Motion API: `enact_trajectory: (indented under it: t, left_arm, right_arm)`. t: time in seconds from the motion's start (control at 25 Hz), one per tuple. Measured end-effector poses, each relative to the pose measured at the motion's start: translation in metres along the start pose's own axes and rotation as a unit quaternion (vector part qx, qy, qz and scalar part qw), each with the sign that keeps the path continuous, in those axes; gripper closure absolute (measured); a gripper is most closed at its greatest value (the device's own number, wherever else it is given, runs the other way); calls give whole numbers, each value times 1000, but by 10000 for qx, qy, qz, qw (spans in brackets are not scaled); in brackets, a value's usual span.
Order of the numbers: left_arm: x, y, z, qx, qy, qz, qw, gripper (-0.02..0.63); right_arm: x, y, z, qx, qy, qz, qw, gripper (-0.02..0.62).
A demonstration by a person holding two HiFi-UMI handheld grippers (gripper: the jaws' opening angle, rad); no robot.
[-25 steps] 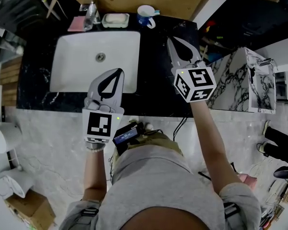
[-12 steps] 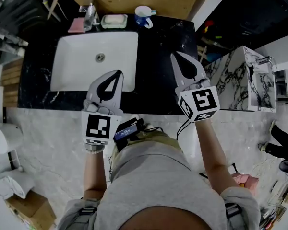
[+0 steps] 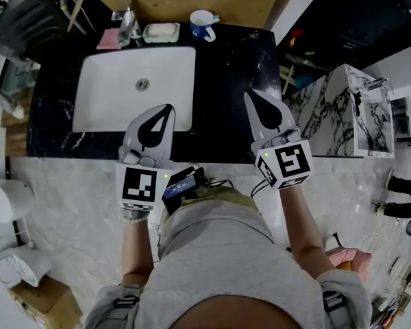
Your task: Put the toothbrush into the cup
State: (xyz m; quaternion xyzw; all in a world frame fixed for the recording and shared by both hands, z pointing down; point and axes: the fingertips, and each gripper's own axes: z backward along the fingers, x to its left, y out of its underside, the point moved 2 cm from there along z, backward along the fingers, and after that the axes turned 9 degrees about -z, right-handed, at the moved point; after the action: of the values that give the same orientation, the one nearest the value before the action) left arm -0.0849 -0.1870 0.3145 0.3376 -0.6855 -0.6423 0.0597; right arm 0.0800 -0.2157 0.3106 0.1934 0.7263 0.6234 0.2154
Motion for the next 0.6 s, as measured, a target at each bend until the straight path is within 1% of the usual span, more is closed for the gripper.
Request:
enact_trajectory:
  t: [0.28,0.6]
  left_arm:
    - [0,1,0,25,0,5,10000,595]
    - [-1,2,0,15,-6,-17,10000,595]
  right_arm:
    - [2,11,9,72,67,-194,9998,604]
    - [4,13,8,97,24,-202,9997,603]
